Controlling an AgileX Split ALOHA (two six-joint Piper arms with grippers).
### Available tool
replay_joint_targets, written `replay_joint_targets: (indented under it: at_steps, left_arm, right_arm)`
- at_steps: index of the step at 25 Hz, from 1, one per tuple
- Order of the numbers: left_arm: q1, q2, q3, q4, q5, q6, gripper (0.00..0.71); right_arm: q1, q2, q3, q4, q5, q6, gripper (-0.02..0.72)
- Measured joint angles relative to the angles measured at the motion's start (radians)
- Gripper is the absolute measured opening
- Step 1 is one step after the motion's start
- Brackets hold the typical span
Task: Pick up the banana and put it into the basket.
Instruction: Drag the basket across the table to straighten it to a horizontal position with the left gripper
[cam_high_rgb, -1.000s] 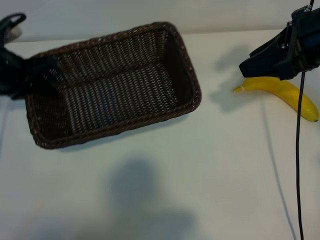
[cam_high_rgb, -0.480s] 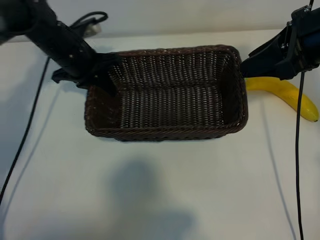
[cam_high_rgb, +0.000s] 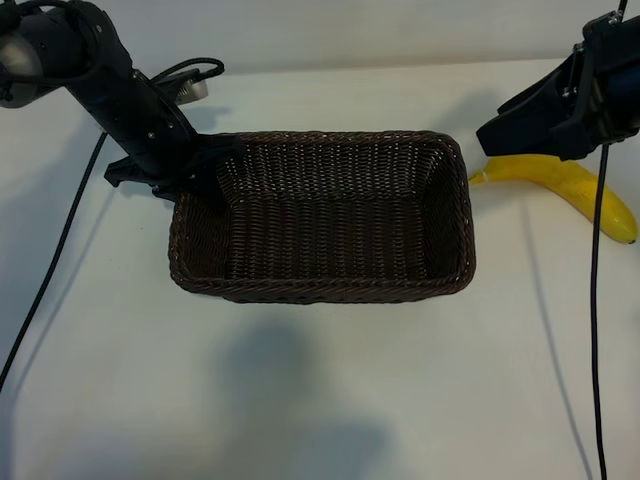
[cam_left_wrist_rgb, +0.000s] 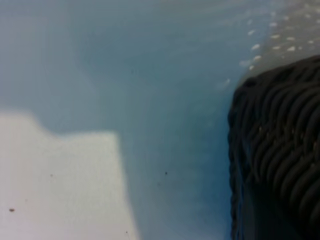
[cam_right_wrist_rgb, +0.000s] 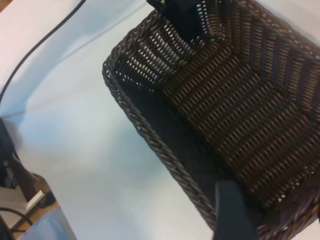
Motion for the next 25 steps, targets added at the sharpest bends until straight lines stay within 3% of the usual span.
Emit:
replay_joint_targets:
  at_steps: [12,14,18,21,25]
  left_arm:
    - [-0.001,0.003,-0.046,-0.015,0.026,0.001,0.188]
    - [-0.001,0.007,-0.097,-0.024,0.082,0.003,0.247]
    - [0.000,0.006,-0.177,-0.035,0.172,-0.015,0.461]
    - [0.000,0.006,-0.183,-0.013,0.174,-0.024,0.582]
    - [0.000,-0.011,-0.184,0.025,0.174,-0.026,0.613]
  right_arm:
    - [0.000,0.000,0.000,0.001,0.002,0.000,0.414]
    - [0.000,0.000,0.000,0.002,0.002,0.000,0.412]
    - [0.000,0.000,0.000,0.004,0.003,0.000,0.412]
    - [0.000,0.000,0.000,0.005,0.003,0.002,0.412]
    - [0.000,0.000,0.000,0.009,0.003,0.003,0.412]
